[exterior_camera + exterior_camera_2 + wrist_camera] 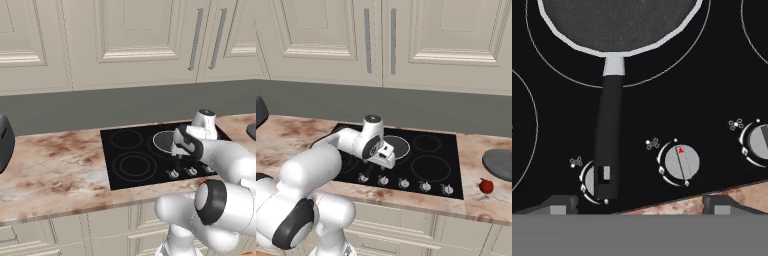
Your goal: Place both pans onto different burners. Then place the bell pepper and the steak on different pans.
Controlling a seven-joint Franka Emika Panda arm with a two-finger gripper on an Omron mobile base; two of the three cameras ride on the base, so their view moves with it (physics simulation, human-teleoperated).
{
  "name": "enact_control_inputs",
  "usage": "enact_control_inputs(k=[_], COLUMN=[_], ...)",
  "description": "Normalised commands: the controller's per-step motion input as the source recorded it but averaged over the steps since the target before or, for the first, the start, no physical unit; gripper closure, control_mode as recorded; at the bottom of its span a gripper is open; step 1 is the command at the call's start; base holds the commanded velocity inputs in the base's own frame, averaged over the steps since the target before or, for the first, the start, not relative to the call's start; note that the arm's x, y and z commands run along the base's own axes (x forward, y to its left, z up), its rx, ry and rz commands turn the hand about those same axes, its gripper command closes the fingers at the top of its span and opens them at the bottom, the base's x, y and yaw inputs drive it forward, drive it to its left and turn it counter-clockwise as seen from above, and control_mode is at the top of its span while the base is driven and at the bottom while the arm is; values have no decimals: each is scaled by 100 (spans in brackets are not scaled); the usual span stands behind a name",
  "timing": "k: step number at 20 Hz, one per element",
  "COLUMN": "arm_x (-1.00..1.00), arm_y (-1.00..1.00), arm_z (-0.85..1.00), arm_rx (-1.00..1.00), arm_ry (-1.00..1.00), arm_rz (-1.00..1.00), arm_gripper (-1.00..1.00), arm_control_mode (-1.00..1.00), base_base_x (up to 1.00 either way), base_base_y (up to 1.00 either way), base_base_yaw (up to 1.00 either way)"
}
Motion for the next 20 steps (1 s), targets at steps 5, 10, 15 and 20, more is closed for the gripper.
enact_control_inputs(k=[5, 10, 15, 20], arm_x=[-21, -10, -2, 0], arm_y=[0, 0, 0, 0], arm_z=[26, 35, 32, 10], arm_rx=[-11, -2, 0, 0], arm_ry=[0, 1, 1, 0], arm_rz=[9, 9, 7, 1], arm_gripper=[-100, -100, -100, -100], arm_control_mode=[-100, -100, -100, -100], base_base_x=[0, 0, 0, 0], base_base_y=[0, 0, 0, 0], base_base_yaw=[0, 0, 0, 0])
